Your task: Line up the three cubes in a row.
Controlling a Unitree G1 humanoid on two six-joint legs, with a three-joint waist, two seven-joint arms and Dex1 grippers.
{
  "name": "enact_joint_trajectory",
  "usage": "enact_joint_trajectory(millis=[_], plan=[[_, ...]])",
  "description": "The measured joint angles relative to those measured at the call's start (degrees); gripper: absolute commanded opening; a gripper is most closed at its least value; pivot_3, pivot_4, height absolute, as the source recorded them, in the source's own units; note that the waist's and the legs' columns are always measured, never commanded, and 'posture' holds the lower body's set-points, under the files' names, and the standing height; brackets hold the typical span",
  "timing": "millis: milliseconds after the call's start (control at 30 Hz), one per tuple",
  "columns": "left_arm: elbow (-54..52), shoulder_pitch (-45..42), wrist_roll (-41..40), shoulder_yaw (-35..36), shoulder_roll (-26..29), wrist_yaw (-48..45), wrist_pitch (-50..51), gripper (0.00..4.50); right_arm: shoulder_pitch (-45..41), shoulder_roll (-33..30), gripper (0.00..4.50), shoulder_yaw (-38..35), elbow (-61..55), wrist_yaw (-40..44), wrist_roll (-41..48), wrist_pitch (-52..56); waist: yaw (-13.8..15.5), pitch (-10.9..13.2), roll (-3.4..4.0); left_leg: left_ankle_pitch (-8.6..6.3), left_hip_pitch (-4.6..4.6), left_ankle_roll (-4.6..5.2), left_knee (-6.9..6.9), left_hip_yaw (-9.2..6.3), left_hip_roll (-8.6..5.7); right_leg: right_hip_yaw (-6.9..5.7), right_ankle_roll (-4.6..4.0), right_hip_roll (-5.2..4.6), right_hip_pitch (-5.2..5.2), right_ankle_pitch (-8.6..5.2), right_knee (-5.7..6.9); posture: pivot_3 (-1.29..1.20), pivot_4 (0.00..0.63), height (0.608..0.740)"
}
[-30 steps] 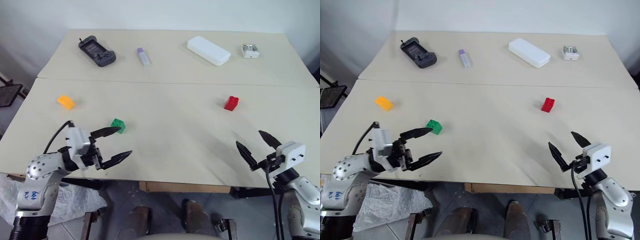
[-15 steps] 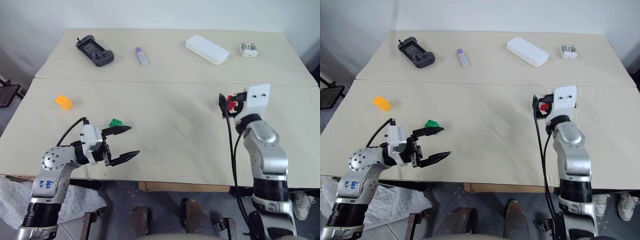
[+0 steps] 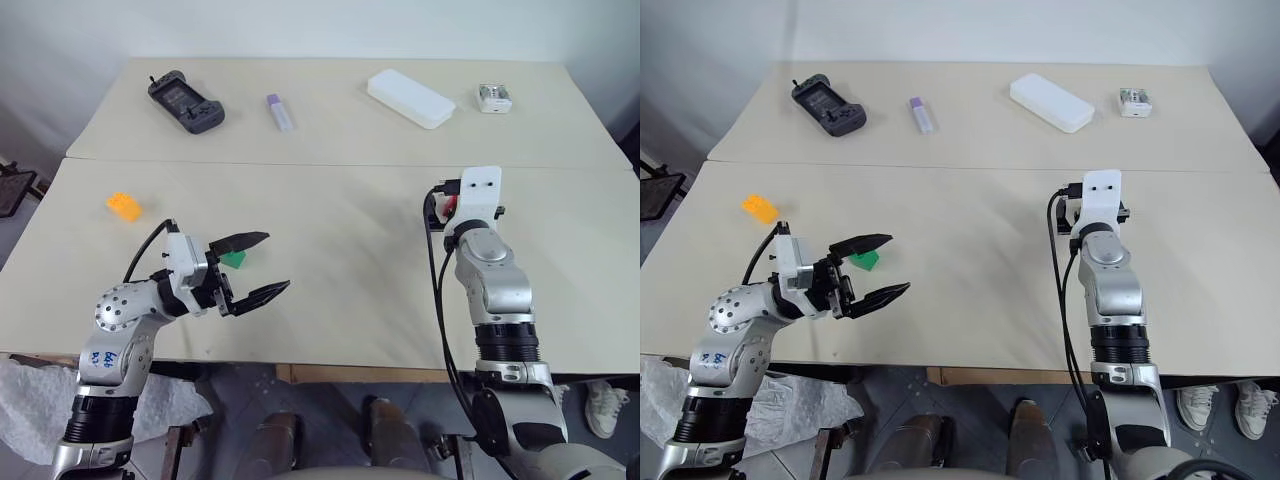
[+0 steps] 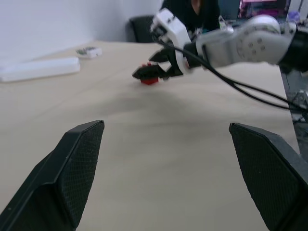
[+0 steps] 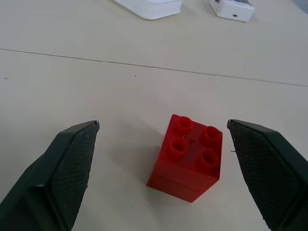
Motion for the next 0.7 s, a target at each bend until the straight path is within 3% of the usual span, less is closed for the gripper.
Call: enact_joint_trajectory(millis=[300, 500, 600, 700], plan=[[-0.36, 0.02, 0.0, 0.0, 0.01, -0.08, 0.1, 4.5, -0.08, 3.43, 1.51, -4.62, 0.24, -3.23, 2.04, -0.88, -0.73, 0.0, 0.0, 0.0, -0.01, -0.01, -0.03, 0.01, 0.03, 0.02, 0.0, 0.02, -0.08, 0.0, 0.04, 0.0, 0.15, 0.74], [-0.41, 0.01, 0.0, -0.01, 0.01, -0.09, 0.09, 4.5, -0.23, 2.53, 1.45, -3.86, 0.24, 1.32, 3.82, -0.77, -0.68, 0.0, 0.0, 0.0, -0.02, 0.0, -0.02, 0.01, 0.01, 0.03, 0.0, 0.02, -0.08, 0.0, 0.04, 0.0, 0.15, 0.74], [-0.69, 0.1, 0.0, 0.07, 0.02, -0.08, 0.09, 4.5, -0.22, -1.91, 1.45, -2.82, -0.03, 11.23, 7.15, -0.75, -0.65, 0.0, 0.0, 0.0, -0.04, 0.01, -0.02, 0.02, 0.01, 0.02, 0.0, 0.02, -0.07, 0.0, 0.01, 0.0, 0.15, 0.74], [-1.18, 1.29, -0.63, 0.89, 0.8, -0.37, 0.99, 4.5, -0.36, -10.28, 1.45, -0.57, -1.28, 29.75, 13.92, 0.48, -0.59, 0.01, 0.0, -0.03, -0.05, 0.05, -0.03, 0.03, 0.02, 0.0, 0.0, 0.02, -0.01, 0.0, -0.1, 0.0, 0.15, 0.74]])
